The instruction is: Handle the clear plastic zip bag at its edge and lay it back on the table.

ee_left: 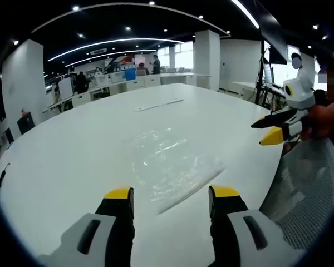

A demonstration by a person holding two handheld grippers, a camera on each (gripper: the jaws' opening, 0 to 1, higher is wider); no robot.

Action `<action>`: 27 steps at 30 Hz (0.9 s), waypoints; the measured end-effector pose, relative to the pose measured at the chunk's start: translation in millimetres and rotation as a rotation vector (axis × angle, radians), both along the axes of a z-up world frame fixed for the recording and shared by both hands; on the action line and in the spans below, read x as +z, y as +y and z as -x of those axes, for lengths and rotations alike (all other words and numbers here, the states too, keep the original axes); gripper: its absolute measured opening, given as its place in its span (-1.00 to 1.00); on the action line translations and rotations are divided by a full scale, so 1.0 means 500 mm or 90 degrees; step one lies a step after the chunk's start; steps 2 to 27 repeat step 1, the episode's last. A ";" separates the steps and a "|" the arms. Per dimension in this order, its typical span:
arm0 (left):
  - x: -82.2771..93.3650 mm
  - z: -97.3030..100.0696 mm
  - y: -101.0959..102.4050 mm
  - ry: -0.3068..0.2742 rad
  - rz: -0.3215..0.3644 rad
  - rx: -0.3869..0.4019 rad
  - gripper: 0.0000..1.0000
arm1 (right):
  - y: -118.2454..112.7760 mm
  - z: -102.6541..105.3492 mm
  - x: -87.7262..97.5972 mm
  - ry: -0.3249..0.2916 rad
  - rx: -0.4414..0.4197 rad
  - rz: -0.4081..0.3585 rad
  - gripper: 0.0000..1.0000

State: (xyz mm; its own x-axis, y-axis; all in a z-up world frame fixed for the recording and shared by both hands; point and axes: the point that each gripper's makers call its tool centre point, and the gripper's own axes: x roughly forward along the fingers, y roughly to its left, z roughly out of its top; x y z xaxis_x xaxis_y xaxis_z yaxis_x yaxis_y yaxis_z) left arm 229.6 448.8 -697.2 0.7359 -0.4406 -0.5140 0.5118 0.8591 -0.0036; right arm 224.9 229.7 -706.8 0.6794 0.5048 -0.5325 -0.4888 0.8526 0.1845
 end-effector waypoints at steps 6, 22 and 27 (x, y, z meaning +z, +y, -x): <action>0.000 0.000 0.000 0.000 -0.001 0.000 0.05 | -0.001 -0.001 -0.001 -0.001 0.000 0.000 0.42; 0.000 0.000 0.000 0.000 -0.001 0.000 0.05 | -0.001 -0.001 -0.001 -0.001 0.000 0.000 0.42; 0.000 0.000 0.000 0.000 -0.001 0.000 0.05 | -0.001 -0.001 -0.001 -0.001 0.000 0.000 0.42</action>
